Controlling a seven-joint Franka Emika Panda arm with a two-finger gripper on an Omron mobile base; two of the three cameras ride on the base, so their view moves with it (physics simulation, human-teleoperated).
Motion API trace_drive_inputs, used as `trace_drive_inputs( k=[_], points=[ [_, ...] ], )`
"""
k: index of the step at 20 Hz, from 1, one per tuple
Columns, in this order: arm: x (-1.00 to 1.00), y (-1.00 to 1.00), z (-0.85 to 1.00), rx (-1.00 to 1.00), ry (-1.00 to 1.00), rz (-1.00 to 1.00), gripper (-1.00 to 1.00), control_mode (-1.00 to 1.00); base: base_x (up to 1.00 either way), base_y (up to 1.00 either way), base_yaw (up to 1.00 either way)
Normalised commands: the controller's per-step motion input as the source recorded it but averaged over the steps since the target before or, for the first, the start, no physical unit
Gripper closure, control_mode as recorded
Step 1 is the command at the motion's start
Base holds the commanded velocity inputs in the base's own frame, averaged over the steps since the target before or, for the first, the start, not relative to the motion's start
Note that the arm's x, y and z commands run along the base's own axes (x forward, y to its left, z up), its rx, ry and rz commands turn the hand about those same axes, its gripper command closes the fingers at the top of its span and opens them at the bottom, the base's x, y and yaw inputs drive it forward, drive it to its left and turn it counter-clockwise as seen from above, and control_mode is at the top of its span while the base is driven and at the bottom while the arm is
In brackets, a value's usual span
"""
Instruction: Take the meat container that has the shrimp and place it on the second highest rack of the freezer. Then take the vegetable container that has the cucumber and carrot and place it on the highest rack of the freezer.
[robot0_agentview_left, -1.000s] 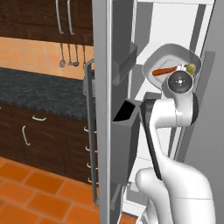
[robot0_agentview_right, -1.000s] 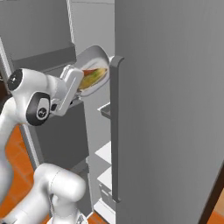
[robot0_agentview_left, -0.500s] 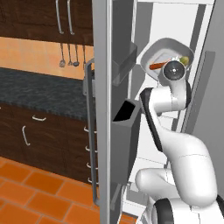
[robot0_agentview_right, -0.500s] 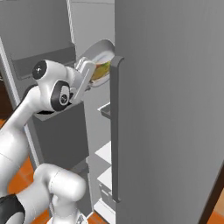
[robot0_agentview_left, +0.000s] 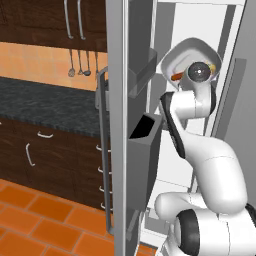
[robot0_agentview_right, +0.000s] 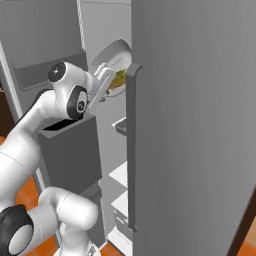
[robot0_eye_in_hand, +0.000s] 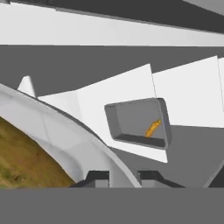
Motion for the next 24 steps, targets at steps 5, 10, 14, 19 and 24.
trace_drive_inputs(
  k=[5,10,14,19,24],
  points=[
    [0.00,-0.02,0.95,0.03,-0.01,0.00,1.00,-1.00,0.00,0.00,0.00],
    [-0.14,0.01,0.65,-0.02,-0.10,0.03,1.00,-1.00,0.00,0.00,0.00],
    [-0.18,0.00,0.57,0.00,-0.08,0.07,1.00,-1.00,0.00,0.00,0.00],
    [-0.15,0.00,0.00,-0.02,0.00,0.20,1.00,-1.00,0.00,0.00,0.00],
    [-0.15,-0.06,0.00,-0.07,0.00,0.23,1.00,-1.00,0.00,0.00,0.00]
  ],
)
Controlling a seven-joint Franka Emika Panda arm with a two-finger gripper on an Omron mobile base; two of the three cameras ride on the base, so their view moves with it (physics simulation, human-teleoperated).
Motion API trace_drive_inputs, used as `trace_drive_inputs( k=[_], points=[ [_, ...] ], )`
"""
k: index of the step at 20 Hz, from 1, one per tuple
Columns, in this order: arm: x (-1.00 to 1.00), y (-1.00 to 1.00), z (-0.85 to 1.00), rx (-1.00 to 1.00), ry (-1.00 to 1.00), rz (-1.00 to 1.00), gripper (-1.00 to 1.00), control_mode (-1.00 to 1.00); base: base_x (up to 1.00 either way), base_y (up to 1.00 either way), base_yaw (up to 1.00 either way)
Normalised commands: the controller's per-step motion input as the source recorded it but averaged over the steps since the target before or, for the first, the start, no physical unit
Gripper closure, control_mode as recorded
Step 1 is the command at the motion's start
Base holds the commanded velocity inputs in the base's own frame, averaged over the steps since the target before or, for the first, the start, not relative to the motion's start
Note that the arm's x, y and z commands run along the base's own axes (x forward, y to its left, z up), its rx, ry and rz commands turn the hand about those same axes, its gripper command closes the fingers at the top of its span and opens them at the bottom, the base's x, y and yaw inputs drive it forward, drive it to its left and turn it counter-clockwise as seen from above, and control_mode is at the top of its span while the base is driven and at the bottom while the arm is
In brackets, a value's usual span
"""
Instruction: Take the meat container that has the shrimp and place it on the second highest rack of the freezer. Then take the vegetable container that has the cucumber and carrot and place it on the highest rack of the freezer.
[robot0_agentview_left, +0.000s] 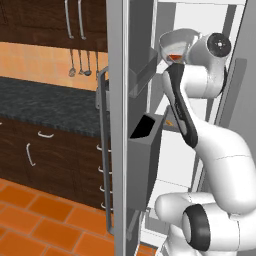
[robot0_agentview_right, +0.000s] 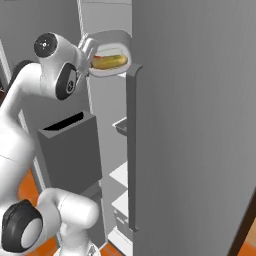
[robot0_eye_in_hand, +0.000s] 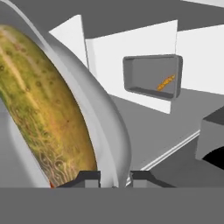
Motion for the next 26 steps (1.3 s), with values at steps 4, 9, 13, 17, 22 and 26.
trace_drive_inputs(
  k=[4,9,13,17,22,26],
  points=[
    [0.24,-0.21,0.01,-0.05,0.08,0.01,1.00,-1.00,0.00,0.00,0.00],
    [0.44,-0.22,0.00,0.00,0.02,0.00,1.00,-1.00,0.00,0.00,0.00],
    [0.52,-0.37,0.00,0.00,0.09,0.00,1.00,-1.00,0.00,0.00,0.00],
    [0.61,-0.42,-0.03,0.00,0.11,0.00,1.00,-1.00,0.00,0.00,0.00],
    [0.68,-0.31,-0.17,0.00,0.14,0.00,1.00,-1.00,0.00,0.00,0.00],
    [0.57,-0.18,-0.24,0.00,0.10,0.00,1.00,-1.00,0.00,0.00,0.00]
  ],
)
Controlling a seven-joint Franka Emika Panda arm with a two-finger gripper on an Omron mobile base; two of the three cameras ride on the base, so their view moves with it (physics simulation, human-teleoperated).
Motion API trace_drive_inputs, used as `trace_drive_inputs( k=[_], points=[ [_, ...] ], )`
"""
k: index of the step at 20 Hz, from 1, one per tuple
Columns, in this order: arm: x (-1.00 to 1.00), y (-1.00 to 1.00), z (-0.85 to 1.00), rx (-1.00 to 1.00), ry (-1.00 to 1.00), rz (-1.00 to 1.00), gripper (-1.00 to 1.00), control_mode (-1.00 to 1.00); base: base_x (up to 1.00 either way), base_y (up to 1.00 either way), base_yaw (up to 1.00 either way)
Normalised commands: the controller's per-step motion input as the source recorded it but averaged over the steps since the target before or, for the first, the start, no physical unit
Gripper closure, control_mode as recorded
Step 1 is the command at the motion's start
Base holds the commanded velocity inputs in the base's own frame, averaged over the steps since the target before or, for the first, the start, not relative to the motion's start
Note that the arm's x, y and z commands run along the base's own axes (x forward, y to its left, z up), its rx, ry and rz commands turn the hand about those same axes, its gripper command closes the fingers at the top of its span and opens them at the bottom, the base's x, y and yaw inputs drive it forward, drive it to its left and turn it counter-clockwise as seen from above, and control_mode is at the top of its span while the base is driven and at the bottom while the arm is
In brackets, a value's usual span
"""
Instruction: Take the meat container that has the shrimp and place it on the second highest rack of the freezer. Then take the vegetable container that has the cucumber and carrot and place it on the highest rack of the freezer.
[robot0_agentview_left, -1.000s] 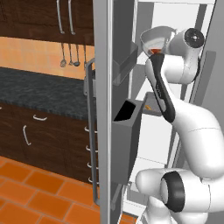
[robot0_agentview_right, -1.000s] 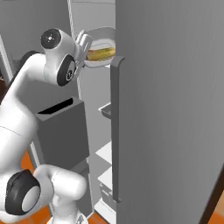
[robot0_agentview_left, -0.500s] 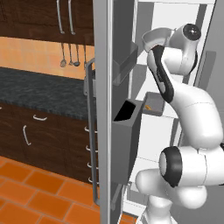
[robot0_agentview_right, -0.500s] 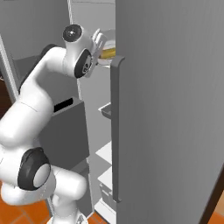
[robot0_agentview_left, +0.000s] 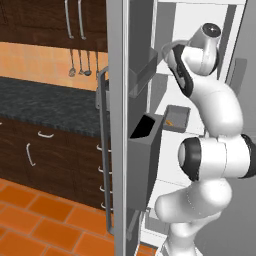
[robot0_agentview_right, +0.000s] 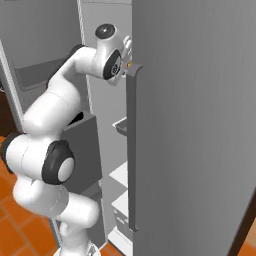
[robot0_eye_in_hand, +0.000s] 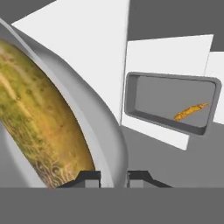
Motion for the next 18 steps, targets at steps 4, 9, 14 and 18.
trace_drive_inputs(
  k=[4,9,14,18],
  points=[
    [0.69,-0.25,-0.36,-0.03,0.08,0.00,1.00,-1.00,0.00,0.00,0.00],
    [0.71,-0.30,-0.24,-0.03,0.03,0.00,1.00,-1.00,0.00,0.00,0.00],
    [0.52,-0.32,-0.12,-0.01,0.01,0.00,1.00,-1.00,0.00,0.00,0.00],
    [0.10,-0.08,-0.34,-0.03,0.00,-0.02,1.00,-1.00,0.00,0.00,0.00]
  ],
)
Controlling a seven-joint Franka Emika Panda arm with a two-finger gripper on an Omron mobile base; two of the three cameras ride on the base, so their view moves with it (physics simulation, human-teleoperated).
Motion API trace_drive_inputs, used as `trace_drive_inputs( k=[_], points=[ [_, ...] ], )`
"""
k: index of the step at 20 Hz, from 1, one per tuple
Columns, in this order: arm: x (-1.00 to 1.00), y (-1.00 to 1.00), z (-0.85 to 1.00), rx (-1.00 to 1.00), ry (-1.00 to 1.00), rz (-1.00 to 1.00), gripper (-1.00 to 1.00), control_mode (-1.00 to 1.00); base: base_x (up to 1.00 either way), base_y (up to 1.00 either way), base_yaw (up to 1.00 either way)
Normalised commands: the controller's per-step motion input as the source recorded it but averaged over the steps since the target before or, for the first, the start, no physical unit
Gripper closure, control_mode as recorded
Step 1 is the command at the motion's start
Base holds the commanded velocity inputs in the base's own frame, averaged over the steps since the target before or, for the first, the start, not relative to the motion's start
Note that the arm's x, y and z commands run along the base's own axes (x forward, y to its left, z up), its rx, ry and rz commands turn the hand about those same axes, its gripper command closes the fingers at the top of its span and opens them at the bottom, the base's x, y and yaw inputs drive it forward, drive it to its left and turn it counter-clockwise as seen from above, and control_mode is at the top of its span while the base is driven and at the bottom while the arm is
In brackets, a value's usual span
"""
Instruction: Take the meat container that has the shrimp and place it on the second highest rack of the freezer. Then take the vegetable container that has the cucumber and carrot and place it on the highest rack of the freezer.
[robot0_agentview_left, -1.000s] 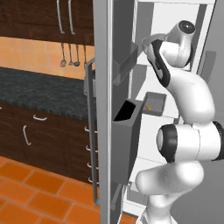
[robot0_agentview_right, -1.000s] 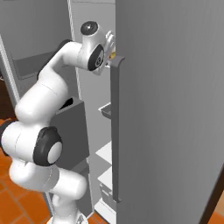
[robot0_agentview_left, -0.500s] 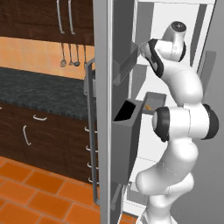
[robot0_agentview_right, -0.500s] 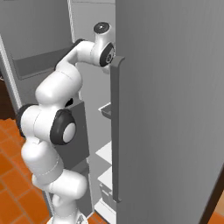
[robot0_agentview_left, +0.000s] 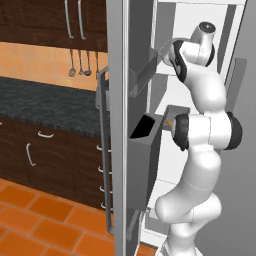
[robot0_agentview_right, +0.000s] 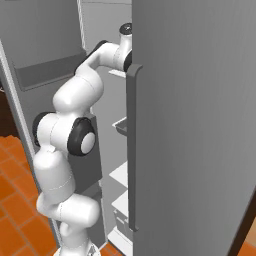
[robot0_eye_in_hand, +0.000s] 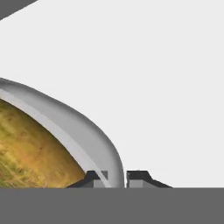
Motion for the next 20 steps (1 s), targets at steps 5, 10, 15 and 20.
trace_drive_inputs(
  k=[5,10,15,20],
  points=[
    [0.00,0.03,0.00,0.00,0.00,0.00,-1.00,-1.00,0.00,0.00,0.00],
    [-0.02,0.15,0.00,-0.05,-0.09,0.00,-1.00,-1.00,0.00,0.00,0.00],
    [-0.26,0.32,0.00,-0.18,-0.17,0.00,-1.00,-1.00,0.00,0.00,0.00],
    [-0.77,0.18,0.21,-0.04,-0.21,0.01,-1.00,-1.00,0.00,0.00,0.00]
  ],
)
